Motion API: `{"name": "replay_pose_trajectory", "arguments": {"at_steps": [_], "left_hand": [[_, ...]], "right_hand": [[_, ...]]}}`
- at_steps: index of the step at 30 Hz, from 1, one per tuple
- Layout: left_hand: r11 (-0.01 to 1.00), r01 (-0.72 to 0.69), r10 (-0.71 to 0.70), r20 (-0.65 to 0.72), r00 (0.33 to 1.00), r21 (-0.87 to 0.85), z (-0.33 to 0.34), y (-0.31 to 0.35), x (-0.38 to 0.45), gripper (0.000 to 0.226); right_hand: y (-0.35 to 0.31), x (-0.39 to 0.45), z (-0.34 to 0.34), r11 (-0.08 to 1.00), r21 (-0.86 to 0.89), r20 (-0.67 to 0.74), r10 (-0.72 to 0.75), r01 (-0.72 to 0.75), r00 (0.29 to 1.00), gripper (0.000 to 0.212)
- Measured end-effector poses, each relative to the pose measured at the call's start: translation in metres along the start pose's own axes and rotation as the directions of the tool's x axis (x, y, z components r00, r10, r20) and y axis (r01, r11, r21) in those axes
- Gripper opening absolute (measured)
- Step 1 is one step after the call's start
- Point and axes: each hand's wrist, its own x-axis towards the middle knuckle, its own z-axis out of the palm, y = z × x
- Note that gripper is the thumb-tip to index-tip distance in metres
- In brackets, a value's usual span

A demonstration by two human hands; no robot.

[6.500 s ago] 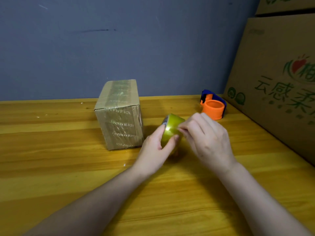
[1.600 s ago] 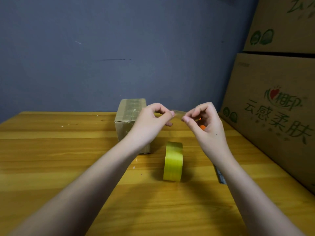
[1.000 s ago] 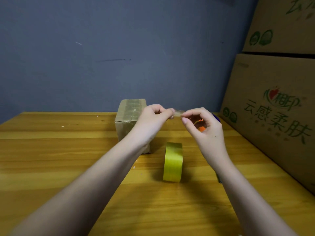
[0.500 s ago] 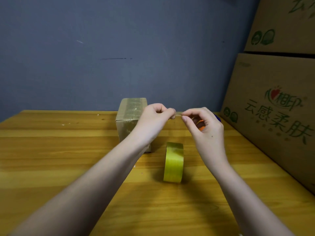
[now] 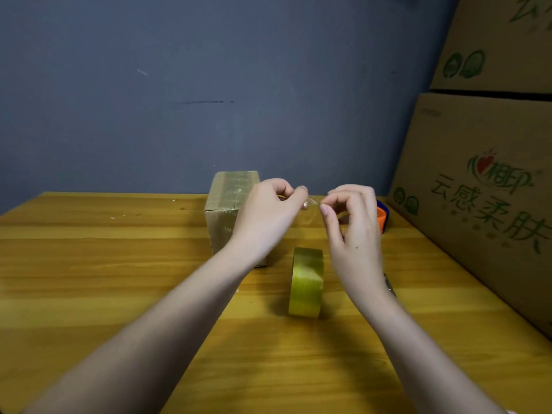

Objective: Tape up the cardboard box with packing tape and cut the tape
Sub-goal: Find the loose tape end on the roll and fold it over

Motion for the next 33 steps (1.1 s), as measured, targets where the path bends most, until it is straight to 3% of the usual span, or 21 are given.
{"name": "replay_pose_trajectory", "arguments": {"at_steps": [2,4,8,11,19,27,33], "left_hand": [[0.974,-0.059,0.076,-0.068,0.995,0.218,-0.003,0.000,0.000,0.035],[0.945,-0.087,0.134,-0.133,0.982,0.314,-0.009,0.000,0.001,0.030],[0.919,-0.345,0.354,-0.015,0.935,0.193,-0.014,-0.008,0.001,0.014],[0.856,-0.477,0.469,0.089,0.879,0.200,-0.007,-0.013,-0.002,0.024],[0.896,-0.411,0.409,0.049,0.911,0.167,0.001,-0.021,0.000,0.013],[0.984,-0.166,0.171,0.077,0.982,-0.072,0.000,-0.024,0.004,0.010],[0.969,-0.136,0.175,0.183,0.967,-0.208,-0.010,-0.019,0.002,0.011]], "right_hand": [[0.001,0.000,-0.001,1.000,0.004,0.002,0.008,-0.008,1.000,0.004],[0.003,0.000,-0.004,0.998,0.045,-0.006,0.052,-0.052,0.999,0.004],[0.004,0.002,-0.007,0.992,0.088,0.028,0.088,-0.090,0.996,0.003],[0.003,0.003,-0.007,0.994,0.083,0.050,0.067,-0.071,0.996,0.004],[0.004,0.006,-0.008,0.991,0.099,0.090,0.084,-0.093,0.992,0.004],[0.001,0.011,-0.015,0.991,0.102,0.144,0.073,-0.088,0.987,0.005],[0.001,0.018,-0.021,0.958,0.203,0.216,0.159,-0.204,0.963,0.004]]}}
